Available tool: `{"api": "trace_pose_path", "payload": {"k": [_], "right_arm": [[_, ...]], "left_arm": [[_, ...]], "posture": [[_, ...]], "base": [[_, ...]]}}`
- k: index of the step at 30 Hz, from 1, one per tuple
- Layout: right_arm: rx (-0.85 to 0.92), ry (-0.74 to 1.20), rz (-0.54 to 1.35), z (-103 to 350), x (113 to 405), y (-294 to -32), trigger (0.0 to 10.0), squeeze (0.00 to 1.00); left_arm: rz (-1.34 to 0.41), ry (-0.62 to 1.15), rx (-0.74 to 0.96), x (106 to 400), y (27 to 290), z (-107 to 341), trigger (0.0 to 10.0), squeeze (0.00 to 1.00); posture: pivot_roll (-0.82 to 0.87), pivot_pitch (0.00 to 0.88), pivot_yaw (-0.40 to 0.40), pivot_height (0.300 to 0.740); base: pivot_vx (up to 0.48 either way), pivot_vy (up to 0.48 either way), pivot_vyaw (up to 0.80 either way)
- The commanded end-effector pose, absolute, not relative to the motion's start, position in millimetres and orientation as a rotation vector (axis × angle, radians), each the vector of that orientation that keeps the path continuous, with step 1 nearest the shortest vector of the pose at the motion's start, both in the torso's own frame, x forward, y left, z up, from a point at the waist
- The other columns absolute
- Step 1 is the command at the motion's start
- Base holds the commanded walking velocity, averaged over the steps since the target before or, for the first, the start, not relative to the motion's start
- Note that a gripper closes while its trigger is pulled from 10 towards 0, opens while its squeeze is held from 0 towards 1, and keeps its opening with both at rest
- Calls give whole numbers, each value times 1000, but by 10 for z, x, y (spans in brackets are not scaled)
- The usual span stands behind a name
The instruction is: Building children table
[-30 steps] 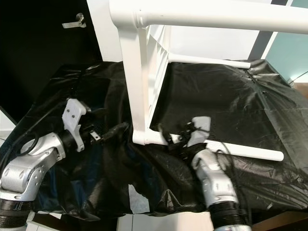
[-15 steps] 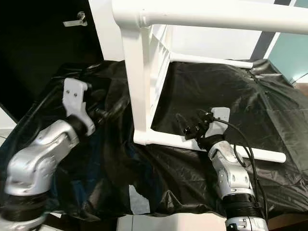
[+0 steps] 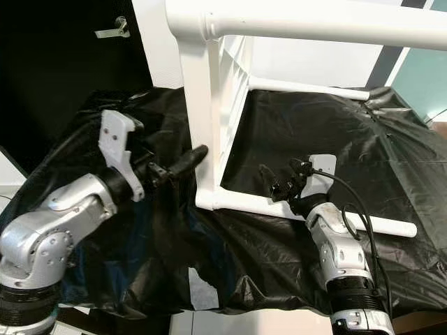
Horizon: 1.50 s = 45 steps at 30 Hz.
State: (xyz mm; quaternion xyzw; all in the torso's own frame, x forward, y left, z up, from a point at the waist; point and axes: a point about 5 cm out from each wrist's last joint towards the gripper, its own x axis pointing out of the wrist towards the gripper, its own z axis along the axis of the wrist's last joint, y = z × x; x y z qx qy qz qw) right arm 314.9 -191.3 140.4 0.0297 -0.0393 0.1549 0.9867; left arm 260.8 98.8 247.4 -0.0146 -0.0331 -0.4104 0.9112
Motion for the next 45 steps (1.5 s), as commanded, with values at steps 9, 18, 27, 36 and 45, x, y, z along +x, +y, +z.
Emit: {"api": "trace_pose_path", "payload": {"k": [9,18,27,36,45], "right_arm": [[60,-86,287,1389,3135,-1937,10000,0],[41,-67,305,1346,3138,-1923,10000,0],[38,-58,296,1308,3097,-1946,10000,0],[43,-66,256,1319,3087,-2004,10000,0],[38,-61,254,1300,3093,-1971,10000,0]], "left_arm": [[-817,-82,-77,2724,707,2558,10000,0],[-764,-47,-66,2828,439,2476,10000,0],[-602,-39,33,3103,205,2395,10000,0],[-384,-26,-99,3363,188,2465,10000,0],[-340,-139,-130,3344,526,2510,0,0]], "posture": [[26,0,-8,740],[38,0,-25,740],[19,0,1,740],[6,0,7,740],[11,0,9,740]], "base": [[0,0,0],[0,0,0],[0,0,0],[0,0,0],[0,0,0]]}}
